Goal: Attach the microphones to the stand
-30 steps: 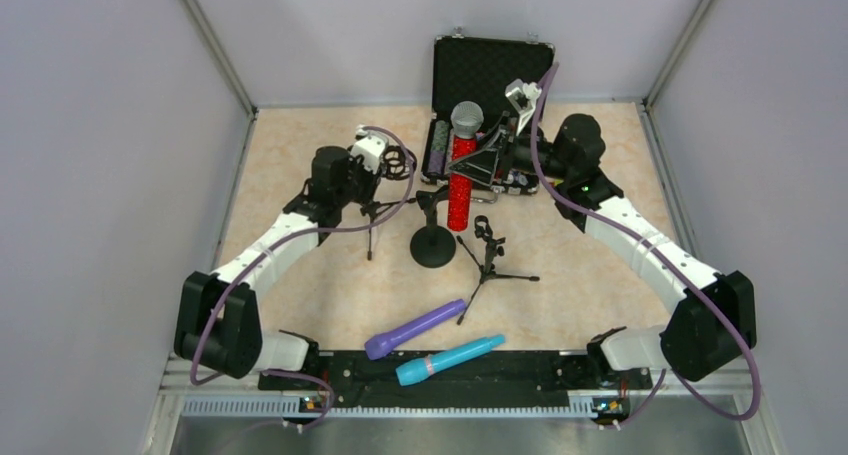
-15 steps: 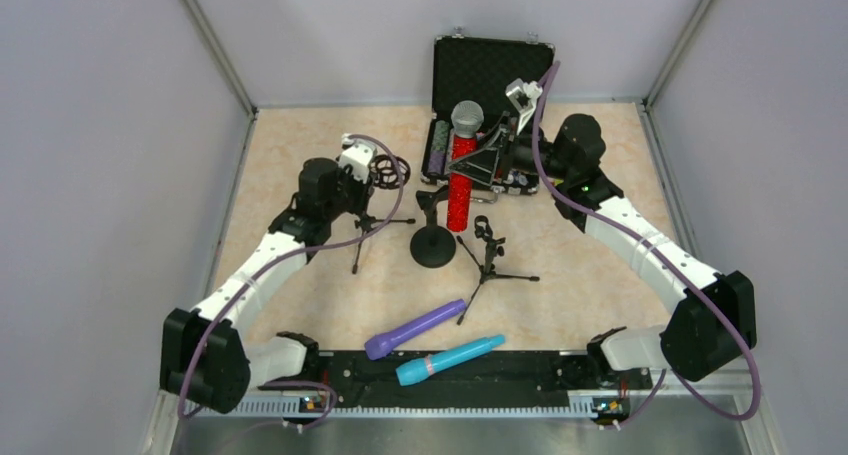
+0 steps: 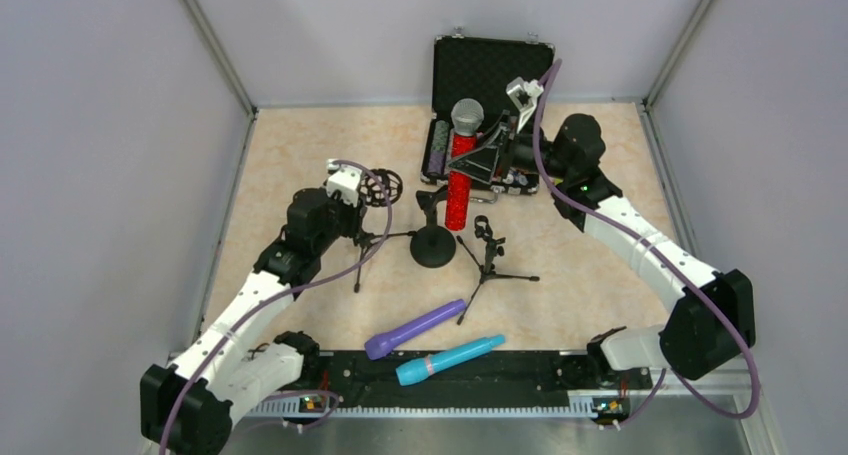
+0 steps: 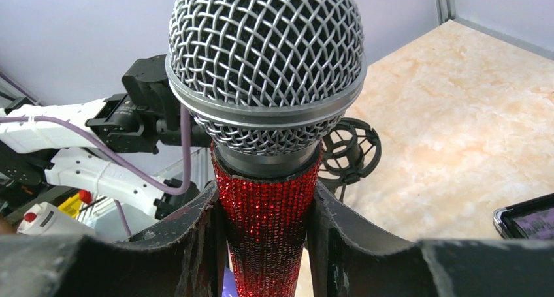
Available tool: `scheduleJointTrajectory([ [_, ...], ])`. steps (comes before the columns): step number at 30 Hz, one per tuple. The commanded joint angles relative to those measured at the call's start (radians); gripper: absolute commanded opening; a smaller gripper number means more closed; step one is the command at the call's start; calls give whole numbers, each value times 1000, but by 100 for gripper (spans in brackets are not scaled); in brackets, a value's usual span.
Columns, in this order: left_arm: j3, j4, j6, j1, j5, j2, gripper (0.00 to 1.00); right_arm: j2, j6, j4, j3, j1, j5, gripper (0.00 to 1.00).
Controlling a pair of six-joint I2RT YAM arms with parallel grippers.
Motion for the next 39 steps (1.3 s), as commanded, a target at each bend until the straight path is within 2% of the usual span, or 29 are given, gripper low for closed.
scheduleJointTrajectory([
  [1, -11, 11, -18, -31, -105, -59, 0, 7, 11, 68, 29, 11, 12, 0],
  [7, 9, -49, 8, -78, -199, -82, 0, 10, 7, 59, 32, 24, 23, 0],
  [16, -10, -58, -15, -120, -185, -97, 0, 12, -6, 47, 43, 38, 39, 0],
  [19, -11, -52, -11, -119, -171, -100, 19, 15, -8, 47, 45, 39, 41, 0],
  [22, -6, -50, -3, -120, -162, -99, 47, 18, -8, 47, 46, 40, 41, 0],
  [27, 2, -49, 12, -120, -117, -97, 71, 17, -8, 46, 45, 40, 44, 0],
  [33, 4, -32, 4, -119, -66, -111, 82, 18, -11, 45, 45, 40, 45, 0],
  [39, 6, 31, -2, -119, -2, -126, 85, 17, -12, 46, 43, 40, 45, 0],
])
